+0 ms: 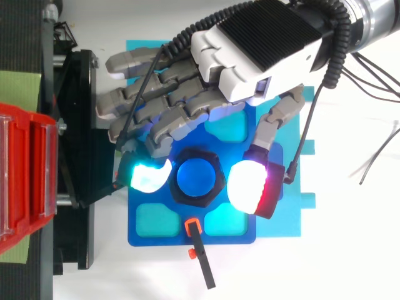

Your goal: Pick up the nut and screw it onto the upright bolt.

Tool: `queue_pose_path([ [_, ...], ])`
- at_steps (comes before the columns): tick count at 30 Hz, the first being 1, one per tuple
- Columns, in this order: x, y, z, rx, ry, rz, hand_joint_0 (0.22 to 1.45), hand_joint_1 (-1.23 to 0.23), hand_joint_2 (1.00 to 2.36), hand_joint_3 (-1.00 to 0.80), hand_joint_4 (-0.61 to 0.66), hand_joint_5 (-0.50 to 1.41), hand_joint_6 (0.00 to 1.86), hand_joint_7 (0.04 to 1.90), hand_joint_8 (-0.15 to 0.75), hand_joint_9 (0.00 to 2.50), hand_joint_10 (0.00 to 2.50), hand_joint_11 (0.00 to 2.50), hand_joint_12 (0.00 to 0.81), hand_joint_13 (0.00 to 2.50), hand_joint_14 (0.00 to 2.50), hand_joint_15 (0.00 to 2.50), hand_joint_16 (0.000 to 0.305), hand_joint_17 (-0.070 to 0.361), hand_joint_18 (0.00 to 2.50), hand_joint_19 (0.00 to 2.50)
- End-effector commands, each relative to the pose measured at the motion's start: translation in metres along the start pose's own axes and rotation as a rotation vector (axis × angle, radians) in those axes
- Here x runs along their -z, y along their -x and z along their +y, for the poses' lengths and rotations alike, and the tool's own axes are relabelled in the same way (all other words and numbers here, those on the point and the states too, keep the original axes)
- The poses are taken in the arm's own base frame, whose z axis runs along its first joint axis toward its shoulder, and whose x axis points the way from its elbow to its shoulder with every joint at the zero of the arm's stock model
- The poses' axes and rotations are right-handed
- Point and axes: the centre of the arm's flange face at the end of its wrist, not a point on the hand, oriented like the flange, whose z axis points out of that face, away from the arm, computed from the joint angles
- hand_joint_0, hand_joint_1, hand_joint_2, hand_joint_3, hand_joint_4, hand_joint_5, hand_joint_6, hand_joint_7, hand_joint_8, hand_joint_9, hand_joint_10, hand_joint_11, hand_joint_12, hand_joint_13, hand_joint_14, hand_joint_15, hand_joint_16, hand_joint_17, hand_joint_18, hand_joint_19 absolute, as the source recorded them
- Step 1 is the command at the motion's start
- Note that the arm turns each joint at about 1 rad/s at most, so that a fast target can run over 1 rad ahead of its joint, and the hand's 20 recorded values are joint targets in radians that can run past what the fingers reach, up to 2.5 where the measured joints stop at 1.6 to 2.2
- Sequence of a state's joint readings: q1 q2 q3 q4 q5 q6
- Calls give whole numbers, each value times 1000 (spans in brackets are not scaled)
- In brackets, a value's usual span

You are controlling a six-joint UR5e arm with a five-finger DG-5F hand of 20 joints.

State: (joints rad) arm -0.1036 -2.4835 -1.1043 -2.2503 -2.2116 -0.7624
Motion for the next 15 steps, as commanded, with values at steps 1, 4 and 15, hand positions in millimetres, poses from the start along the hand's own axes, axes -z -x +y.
queue_pose_path([
  [1,2,1,-1,1,-2,0,453,-144,1000,-500,251,-128,504,1015,262,471,0,0,357,290,0,0,44,100,16,0],
  [4,4,2,-2,0,2,3,457,-151,1000,-500,239,-115,505,1096,263,492,0,0,353,305,0,0,44,98,33,0],
  [15,12,9,-6,8,13,14,464,-165,1000,-500,225,-69,503,1337,271,548,0,0,347,359,0,0,42,95,89,0],
])
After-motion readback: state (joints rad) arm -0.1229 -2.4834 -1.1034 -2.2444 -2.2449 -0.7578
